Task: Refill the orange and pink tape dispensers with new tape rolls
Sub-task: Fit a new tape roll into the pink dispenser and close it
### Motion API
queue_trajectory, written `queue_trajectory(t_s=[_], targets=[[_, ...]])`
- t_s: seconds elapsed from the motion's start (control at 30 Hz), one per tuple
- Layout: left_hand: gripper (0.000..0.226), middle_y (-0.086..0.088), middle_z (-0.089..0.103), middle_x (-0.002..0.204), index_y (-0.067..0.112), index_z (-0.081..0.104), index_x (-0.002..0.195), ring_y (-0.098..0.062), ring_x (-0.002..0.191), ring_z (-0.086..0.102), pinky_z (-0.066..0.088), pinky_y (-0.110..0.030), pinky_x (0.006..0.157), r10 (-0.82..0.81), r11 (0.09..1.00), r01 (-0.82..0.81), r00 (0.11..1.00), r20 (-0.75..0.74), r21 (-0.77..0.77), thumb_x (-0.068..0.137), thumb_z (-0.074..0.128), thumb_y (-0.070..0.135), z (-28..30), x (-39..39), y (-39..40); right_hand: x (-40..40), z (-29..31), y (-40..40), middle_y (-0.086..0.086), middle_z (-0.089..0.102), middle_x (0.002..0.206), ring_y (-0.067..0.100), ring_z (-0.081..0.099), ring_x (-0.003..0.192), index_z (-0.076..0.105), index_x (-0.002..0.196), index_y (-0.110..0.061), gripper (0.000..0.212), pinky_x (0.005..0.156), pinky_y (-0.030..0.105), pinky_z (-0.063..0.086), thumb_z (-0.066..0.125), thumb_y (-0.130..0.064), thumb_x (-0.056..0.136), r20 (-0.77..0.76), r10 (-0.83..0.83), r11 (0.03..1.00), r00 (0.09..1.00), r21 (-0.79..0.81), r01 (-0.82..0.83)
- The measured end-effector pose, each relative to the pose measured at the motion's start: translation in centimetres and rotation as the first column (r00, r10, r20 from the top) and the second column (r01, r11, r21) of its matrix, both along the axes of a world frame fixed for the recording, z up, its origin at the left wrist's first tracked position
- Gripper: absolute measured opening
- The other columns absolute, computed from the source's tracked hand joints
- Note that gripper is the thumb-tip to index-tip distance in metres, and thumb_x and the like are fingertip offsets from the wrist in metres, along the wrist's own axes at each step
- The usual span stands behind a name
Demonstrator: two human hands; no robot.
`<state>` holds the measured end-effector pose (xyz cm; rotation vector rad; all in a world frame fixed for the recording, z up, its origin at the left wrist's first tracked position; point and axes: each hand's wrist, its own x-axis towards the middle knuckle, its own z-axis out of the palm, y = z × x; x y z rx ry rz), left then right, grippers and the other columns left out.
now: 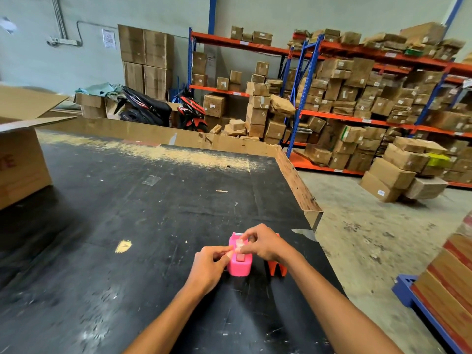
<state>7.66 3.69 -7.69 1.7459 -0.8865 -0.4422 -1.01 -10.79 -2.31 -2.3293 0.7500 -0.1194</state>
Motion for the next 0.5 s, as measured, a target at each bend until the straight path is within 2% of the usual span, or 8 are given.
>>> queue_trajectory(t_s=[0.07,0.13,0.2,0.3,0.43,0.5], targets=[[0.022,0.036,0.064,0.056,0.019,0.074,0.108,0.007,0.071,0.063,0.046,-0.001,0.064,-0.008,1.0,0.008,1.0,0.005,0.01,0.09,0.062,0.018,0.2,-0.1,0.1,0.1,0.0,-0.1,-0.006,0.045,0.062,0.007,0.038,0.058,0.072,0.093,-0.01,0.024,0.055,0.023,0.031,0.08,-0.02,0.072,0.07,-0.002,1.0,0.998,0.007,0.002],[0.021,0.038,0.063,0.054,0.02,0.074,0.108,0.0,0.075,0.063,0.046,-0.002,0.063,-0.008,1.0,0.007,1.0,0.009,0.015,0.09,0.062,0.018,0.2,-0.1,0.0,0.3,0.1,-0.3,-0.004,0.05,0.061,0.008,0.042,0.059,0.073,0.083,-0.01,0.013,0.059,0.025,0.036,0.079,-0.015,0.073,0.098,0.012,1.0,0.995,0.017,-0.014],[0.022,0.029,0.071,0.067,0.018,0.073,0.109,0.003,0.073,0.064,0.047,-0.002,0.061,0.003,1.0,-0.003,1.0,-0.007,0.014,0.09,0.062,0.017,0.3,-0.3,0.0,0.6,0.4,-0.7,-0.003,0.057,0.06,0.008,0.047,0.06,0.074,0.081,-0.007,0.008,0.062,0.027,0.041,0.076,-0.014,0.077,0.11,0.021,1.0,0.994,0.01,-0.023],[0.025,0.004,0.076,0.099,0.014,0.071,0.114,0.022,0.063,0.059,0.045,0.002,0.062,0.015,1.0,-0.015,1.0,-0.02,0.014,0.091,0.06,0.015,0.2,-0.2,-0.2,1.3,0.8,-1.7,0.001,0.062,0.059,0.008,0.051,0.056,0.076,0.081,-0.005,0.01,0.061,0.028,0.045,0.072,-0.014,0.08,0.137,0.032,0.999,0.99,-0.042,-0.027],[0.027,-0.001,0.075,0.107,0.011,0.07,0.116,0.028,0.061,0.055,0.043,0.004,0.063,0.016,1.0,-0.016,0.999,-0.05,0.0,0.091,0.06,0.015,0.0,-0.1,-0.4,2.6,1.2,-3.3,0.008,0.068,0.064,0.02,0.059,0.058,0.077,0.081,-0.004,0.011,0.059,0.041,0.057,0.073,-0.014,0.081,0.151,0.028,0.999,0.988,-0.047,-0.022],[0.027,-0.001,0.075,0.107,0.011,0.07,0.116,0.028,0.061,0.055,0.043,0.004,0.063,0.017,1.0,-0.017,0.999,-0.047,0.001,0.091,0.06,0.015,-0.1,0.0,-0.4,3.3,1.0,-4.0,0.009,0.069,0.066,0.021,0.06,0.06,0.078,0.083,-0.004,0.011,0.058,0.043,0.058,0.073,-0.015,0.08,0.111,0.048,0.998,0.993,-0.036,-0.044]])
